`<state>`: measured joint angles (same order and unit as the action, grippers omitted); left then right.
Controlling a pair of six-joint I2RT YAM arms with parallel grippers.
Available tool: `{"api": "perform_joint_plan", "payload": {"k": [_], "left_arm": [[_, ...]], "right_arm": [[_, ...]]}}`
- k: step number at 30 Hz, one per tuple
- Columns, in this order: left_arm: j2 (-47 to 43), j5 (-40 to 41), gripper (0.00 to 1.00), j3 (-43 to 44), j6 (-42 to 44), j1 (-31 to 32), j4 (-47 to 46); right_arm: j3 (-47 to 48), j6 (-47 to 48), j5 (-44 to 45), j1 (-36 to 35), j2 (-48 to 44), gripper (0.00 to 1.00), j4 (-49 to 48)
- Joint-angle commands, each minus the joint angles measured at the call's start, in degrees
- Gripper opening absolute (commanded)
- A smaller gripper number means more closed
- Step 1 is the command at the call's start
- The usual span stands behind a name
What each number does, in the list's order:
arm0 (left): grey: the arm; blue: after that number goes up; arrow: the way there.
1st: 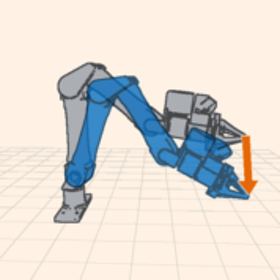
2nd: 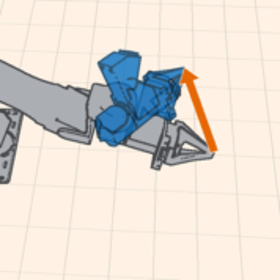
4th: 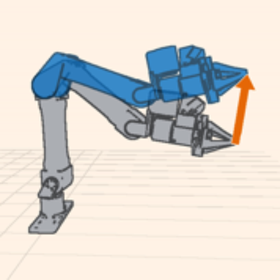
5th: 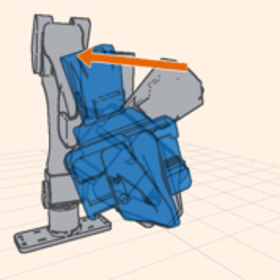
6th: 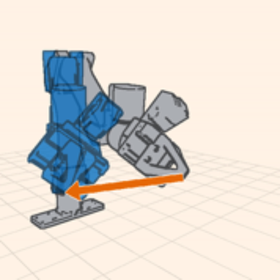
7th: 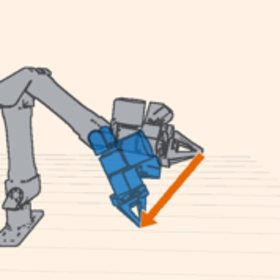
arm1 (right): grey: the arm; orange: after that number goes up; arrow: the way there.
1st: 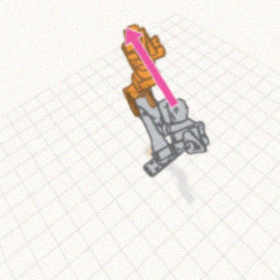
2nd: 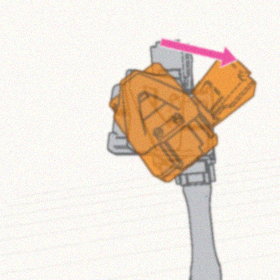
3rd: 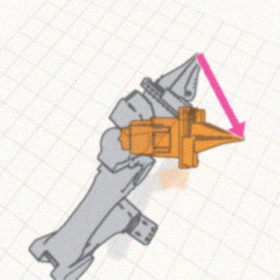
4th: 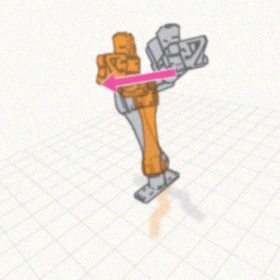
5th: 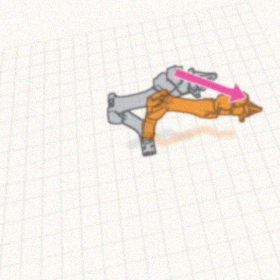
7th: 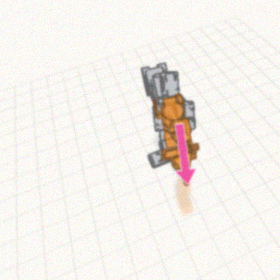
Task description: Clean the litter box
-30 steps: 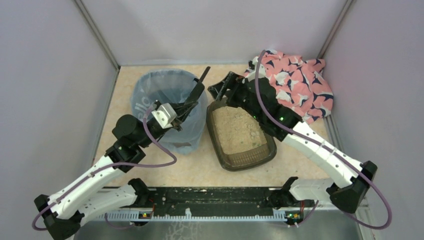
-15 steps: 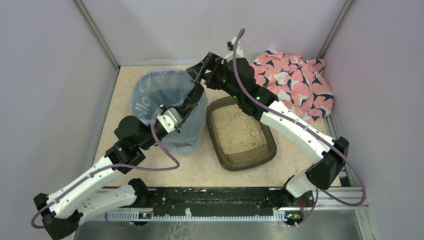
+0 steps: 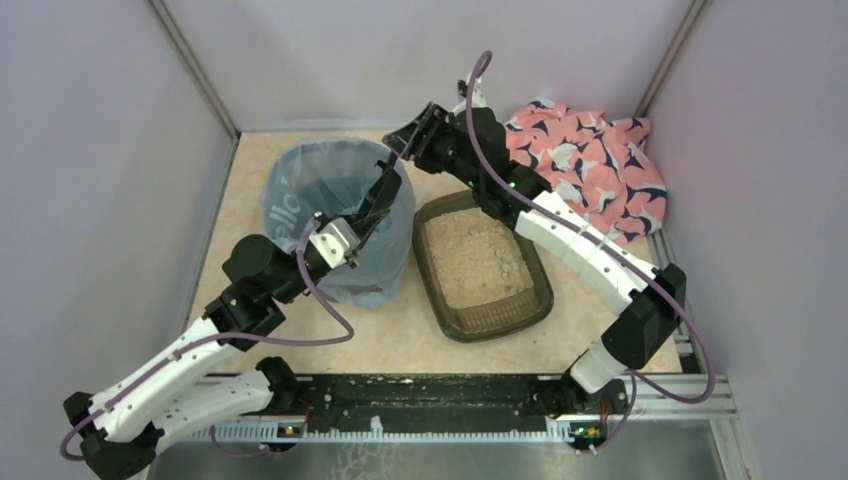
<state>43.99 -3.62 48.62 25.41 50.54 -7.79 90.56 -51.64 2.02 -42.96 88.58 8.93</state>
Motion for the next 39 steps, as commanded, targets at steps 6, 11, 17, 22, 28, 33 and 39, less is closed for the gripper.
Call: {"api": "perform_joint_plan", "payload": {"k": [6, 11, 17, 22, 28, 33, 39], "left_arm": [[-1.7, -3.0, 0.0, 0.5, 0.2, 1.2, -2.2], [-1.8, -0.5, 0.11, 1.0, -2.3, 1.2, -1.8], [-1.4, 6.4, 0.51, 4.8, -11.8, 1.2, 0.6], [-1.7, 7.5, 0.74, 4.5, -15.0, 1.2, -1.4], [-0.4, 9.2, 0.96, 4.4, -19.7, 1.2, -2.7], [0.7, 9.2, 0.93, 1.7, -29.5, 1.2, -8.5], [4.6, -0.5, 0.93, -0.4, -40.6, 1.2, -18.3]], "right_arm": [[1.5, -2.6, -5.1, 2.7, 1.9, 0.0, -3.0], [-1.7, -3.1, -5.3, 3.3, -1.2, 0.0, -6.5], [-10.4, -2.7, -6.4, 5.9, -9.1, 0.0, -17.1], [-13.9, -2.4, -7.0, 8.8, -12.6, 0.0, -22.1], [-16.9, -4.2, -8.1, 11.5, -15.2, 0.0, -27.2], [-18.3, -5.0, -9.1, 13.1, -16.3, 0.0, -29.8], [-19.0, -3.4, -11.1, 14.8, -19.5, 0.0, -31.9]]}}
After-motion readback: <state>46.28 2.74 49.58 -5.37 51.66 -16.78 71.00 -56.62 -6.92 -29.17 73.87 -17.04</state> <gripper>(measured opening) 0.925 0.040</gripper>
